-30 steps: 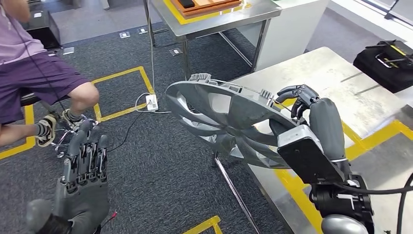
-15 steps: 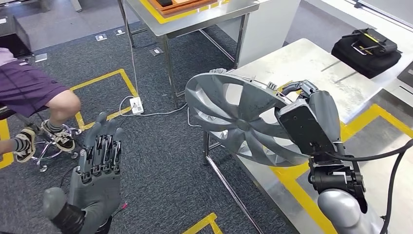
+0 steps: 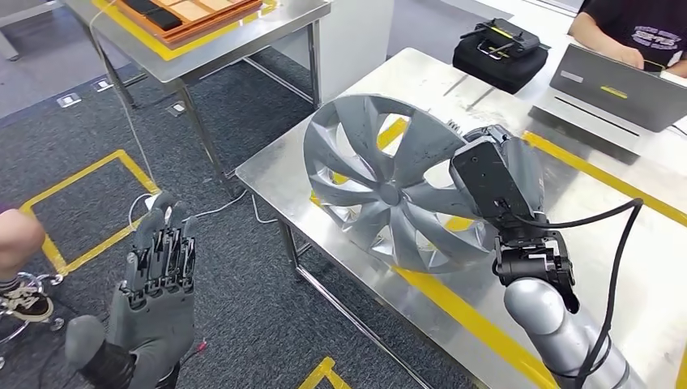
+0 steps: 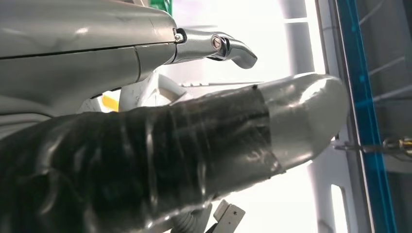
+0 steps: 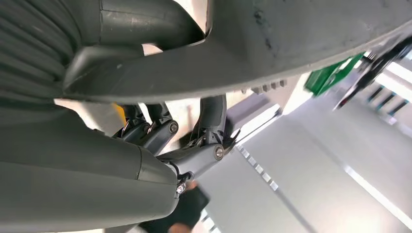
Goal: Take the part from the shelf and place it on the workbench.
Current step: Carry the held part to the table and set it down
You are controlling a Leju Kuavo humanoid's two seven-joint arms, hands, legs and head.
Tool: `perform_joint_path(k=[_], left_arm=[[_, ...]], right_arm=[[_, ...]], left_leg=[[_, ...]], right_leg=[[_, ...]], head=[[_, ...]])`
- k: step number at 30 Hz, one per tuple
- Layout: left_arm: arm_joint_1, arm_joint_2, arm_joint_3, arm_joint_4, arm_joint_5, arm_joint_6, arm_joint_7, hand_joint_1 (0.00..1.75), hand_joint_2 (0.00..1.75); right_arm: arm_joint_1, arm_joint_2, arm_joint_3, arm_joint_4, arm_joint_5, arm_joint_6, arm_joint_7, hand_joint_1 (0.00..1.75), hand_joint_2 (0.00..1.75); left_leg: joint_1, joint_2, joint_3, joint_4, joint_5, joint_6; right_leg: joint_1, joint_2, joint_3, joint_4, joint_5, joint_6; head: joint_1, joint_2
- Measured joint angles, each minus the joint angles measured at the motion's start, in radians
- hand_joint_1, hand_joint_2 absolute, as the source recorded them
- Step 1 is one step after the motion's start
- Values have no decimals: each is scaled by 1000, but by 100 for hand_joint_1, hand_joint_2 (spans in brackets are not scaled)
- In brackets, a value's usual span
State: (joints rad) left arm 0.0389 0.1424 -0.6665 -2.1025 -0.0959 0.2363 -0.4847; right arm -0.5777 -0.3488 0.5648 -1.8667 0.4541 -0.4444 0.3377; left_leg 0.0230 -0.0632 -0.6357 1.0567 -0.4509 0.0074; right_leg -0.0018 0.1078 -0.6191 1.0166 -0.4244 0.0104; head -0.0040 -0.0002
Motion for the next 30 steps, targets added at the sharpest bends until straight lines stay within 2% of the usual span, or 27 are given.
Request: perform_joint_path(k=[1, 3, 4, 6, 7, 8, 9, 10, 11, 12, 13, 14, 16, 17, 18, 19, 21, 22, 23, 24, 25, 26, 27, 28, 30], left_arm=[[-1, -1, 0, 1, 0, 0, -1, 0, 0], [-1, -3, 0, 2, 0, -1, -1, 0, 0], [-2, -5, 0, 2, 0, -1, -1, 0, 0], [-4, -8, 0, 2, 0, -2, -1, 0, 0], [-4, -9, 0, 3, 0, -2, -1, 0, 0], [-4, -10, 0, 4, 0, -3, -2, 0, 0], [-4, -10, 0, 4, 0, -3, -2, 0, 0], [-4, -10, 0, 5, 0, -3, -1, 0, 0], [-4, -10, 0, 6, 0, -3, -1, 0, 0], [-4, -11, 0, 6, 0, -3, -1, 0, 0], [-5, -13, 0, 7, 0, -3, -1, 0, 0], [-5, -15, 0, 7, 0, -3, -1, 0, 0], [-7, -19, 0, 8, 0, -3, -1, 0, 0], [-8, -20, 0, 9, 0, -3, -1, 0, 0], [-10, -21, 0, 10, 0, -4, -1, 0, 0], [-13, -22, 0, 11, 0, -4, -1, 0, 0], [-17, -24, 0, 12, 0, -5, -2, 0, 0], [-18, -24, 0, 14, 0, -6, -3, 0, 0], [-18, -24, -1, 15, 0, -7, -3, 0, 0], [-18, -25, -1, 17, 0, -8, -3, 0, 0], [-18, -25, -1, 19, 0, -10, -3, 0, 0], [-18, -25, -1, 22, 0, -11, -3, 0, 0], [-18, -26, -1, 24, 0, -13, -3, 0, 0], [-18, -26, -1, 25, 0, -15, -3, 0, 0], [-19, -28, -1, 27, 0, -17, -3, 0, 0]], right_arm=[[-3, 0, -4, 8, 5, -7, 3, 175, 175], [-7, -1, -11, 21, 16, -19, 8, 175, 175], [-7, -1, -13, 27, 24, -26, 10, 175, 175], [-5, -3, -19, 37, 46, -46, 14, 175, 175], [-3, -3, -23, 43, 61, -63, 16, 175, 175], [0, -4, -28, 48, 79, -83, 16, 175, 175], [6, -4, -34, 54, 100, -110, 16, 175, 175], [14, -3, -40, 59, 122, -139, 14, 175, 175], [21, -3, -47, 63, 142, -166, 11, 175, 175], [27, -3, -55, 66, 160, -190, 6, 175, 175], [31, -3, -64, 67, 172, -208, 0, 175, 175], [33, -2, -73, 68, 181, -221, -5, 175, 175], [34, 0, -92, 69, 190, -237, -13, 175, 175], [35, 1, -100, 69, 191, -241, -15, 175, 175], [37, 2, -108, 69, 191, -243, -16, 175, 175], [41, 3, -113, 70, 192, -244, -16, 175, 175], [47, 6, -124, 72, 198, -244, -20, 175, 175], [49, 10, -130, 73, 206, -244, -28, 175, 175], [52, 16, -138, 73, 215, -244, -39, 175, 175], [56, 25, -149, 74, 228, -244, -55, 175, 175], [61, 36, -161, 74, 240, -244, -72, 175, 175], [66, 47, -173, 74, 252, -244, -88, 175, 175], [70, 58, -188, 73, 265, -244, -104, 175, 175], [73, 69, -203, 73, 280, -244, -117, 175, 175], [79, 90, -232, 70, 318, -244, -139, 175, 175]], left_leg=[[0, -9, 12, -18, -2, 4], [-4, 9, 17, -23, 0, 15], [-3, 20, 20, -26, 2, 21], [-2, 41, 25, -33, 3, 32], [-5, 51, 26, -33, 2, 35], [-7, 62, 26, -33, 1, 39], [-9, 72, 26, -33, -1, 41], [-11, 84, 27, -32, -3, 42], [-13, 96, 29, -32, -6, 42], [-14, 108, 32, -32, -9, 42], [-16, 119, 36, -32, -12, 41], [-19, 131, 39, -32, -16, 39], [-25, 153, 41, -32, -21, 32], [-27, 165, 42, -33, -23, 28], [-28, 177, 44, -33, -25, 23], [-27, 174, 45, -30, -31, 18], [-22, 126, 23, 21, -60, 7], [-19, 94, -7, 76, -84, 2], [-16, 75, -44, 144, -108, -2], [-16, 69, -81, 205, -123, -4], [-15, 67, -108, 242, -124, -5], [-15, 66, -119, 242, -106, -4], [-15, 62, -110, 204, -73, -1], [-14, 46, -85, 137, -31, 3], [-9, -2, -29, 13, 17, 10]], right_leg=[[-2, 10, -4, 1, 0, 7], [-7, 27, -12, -1, 3, 19], [-8, 21, -18, 4, 1, 24], [-5, -28, -53, 67, -31, 32], [-4, -60, -82, 127, -58, 35], [-5, -81, -115, 195, -86, 38], [-6, -92, -144, 253, -105, 39], [-6, -97, -160, 282, -107, 39], [-5, -100, -155, 271, -92, 37], [-4, -106, -132, 223, -62, 32], [1, -125, -96, 150, -29, 25], [9, -150, -61, 81, -7, 17], [23, -181, -20, 5, 6, 3], [26, -176, -16, -1, 3, -2], [24, -161, -13, -4, 6, -6], [21, -148, -9, -9, 9, -9], [11, -125, 0, -18, 12, -15], [8, -113, 3, -19, 12, -18], [6, -99, 3, -18, 12, -20], [6, -86, 3, -17, 12, -21], [6, -71, 3, -16, 11, -21], [6, -57, 3, -14, 10, -21], [6, -42, 4, -11, 8, -20], [5, -28, 4, -8, 5, -18], [4, -2, 0, -3, 1, -10]], head=[[0, 0], [3, 0], [4, 0], [14, 0], [21, 0], [28, 0], [32, 0], [35, 0], [39, 0], [43, 0], [46, 0], [49, 0], [50, 0], [49, 0], [48, 0], [46, 0], [40, 0], [34, 0], [26, 0], [19, 0], [14, 0], [11, 0], [8, 0], [5, 0], [1, 0]])
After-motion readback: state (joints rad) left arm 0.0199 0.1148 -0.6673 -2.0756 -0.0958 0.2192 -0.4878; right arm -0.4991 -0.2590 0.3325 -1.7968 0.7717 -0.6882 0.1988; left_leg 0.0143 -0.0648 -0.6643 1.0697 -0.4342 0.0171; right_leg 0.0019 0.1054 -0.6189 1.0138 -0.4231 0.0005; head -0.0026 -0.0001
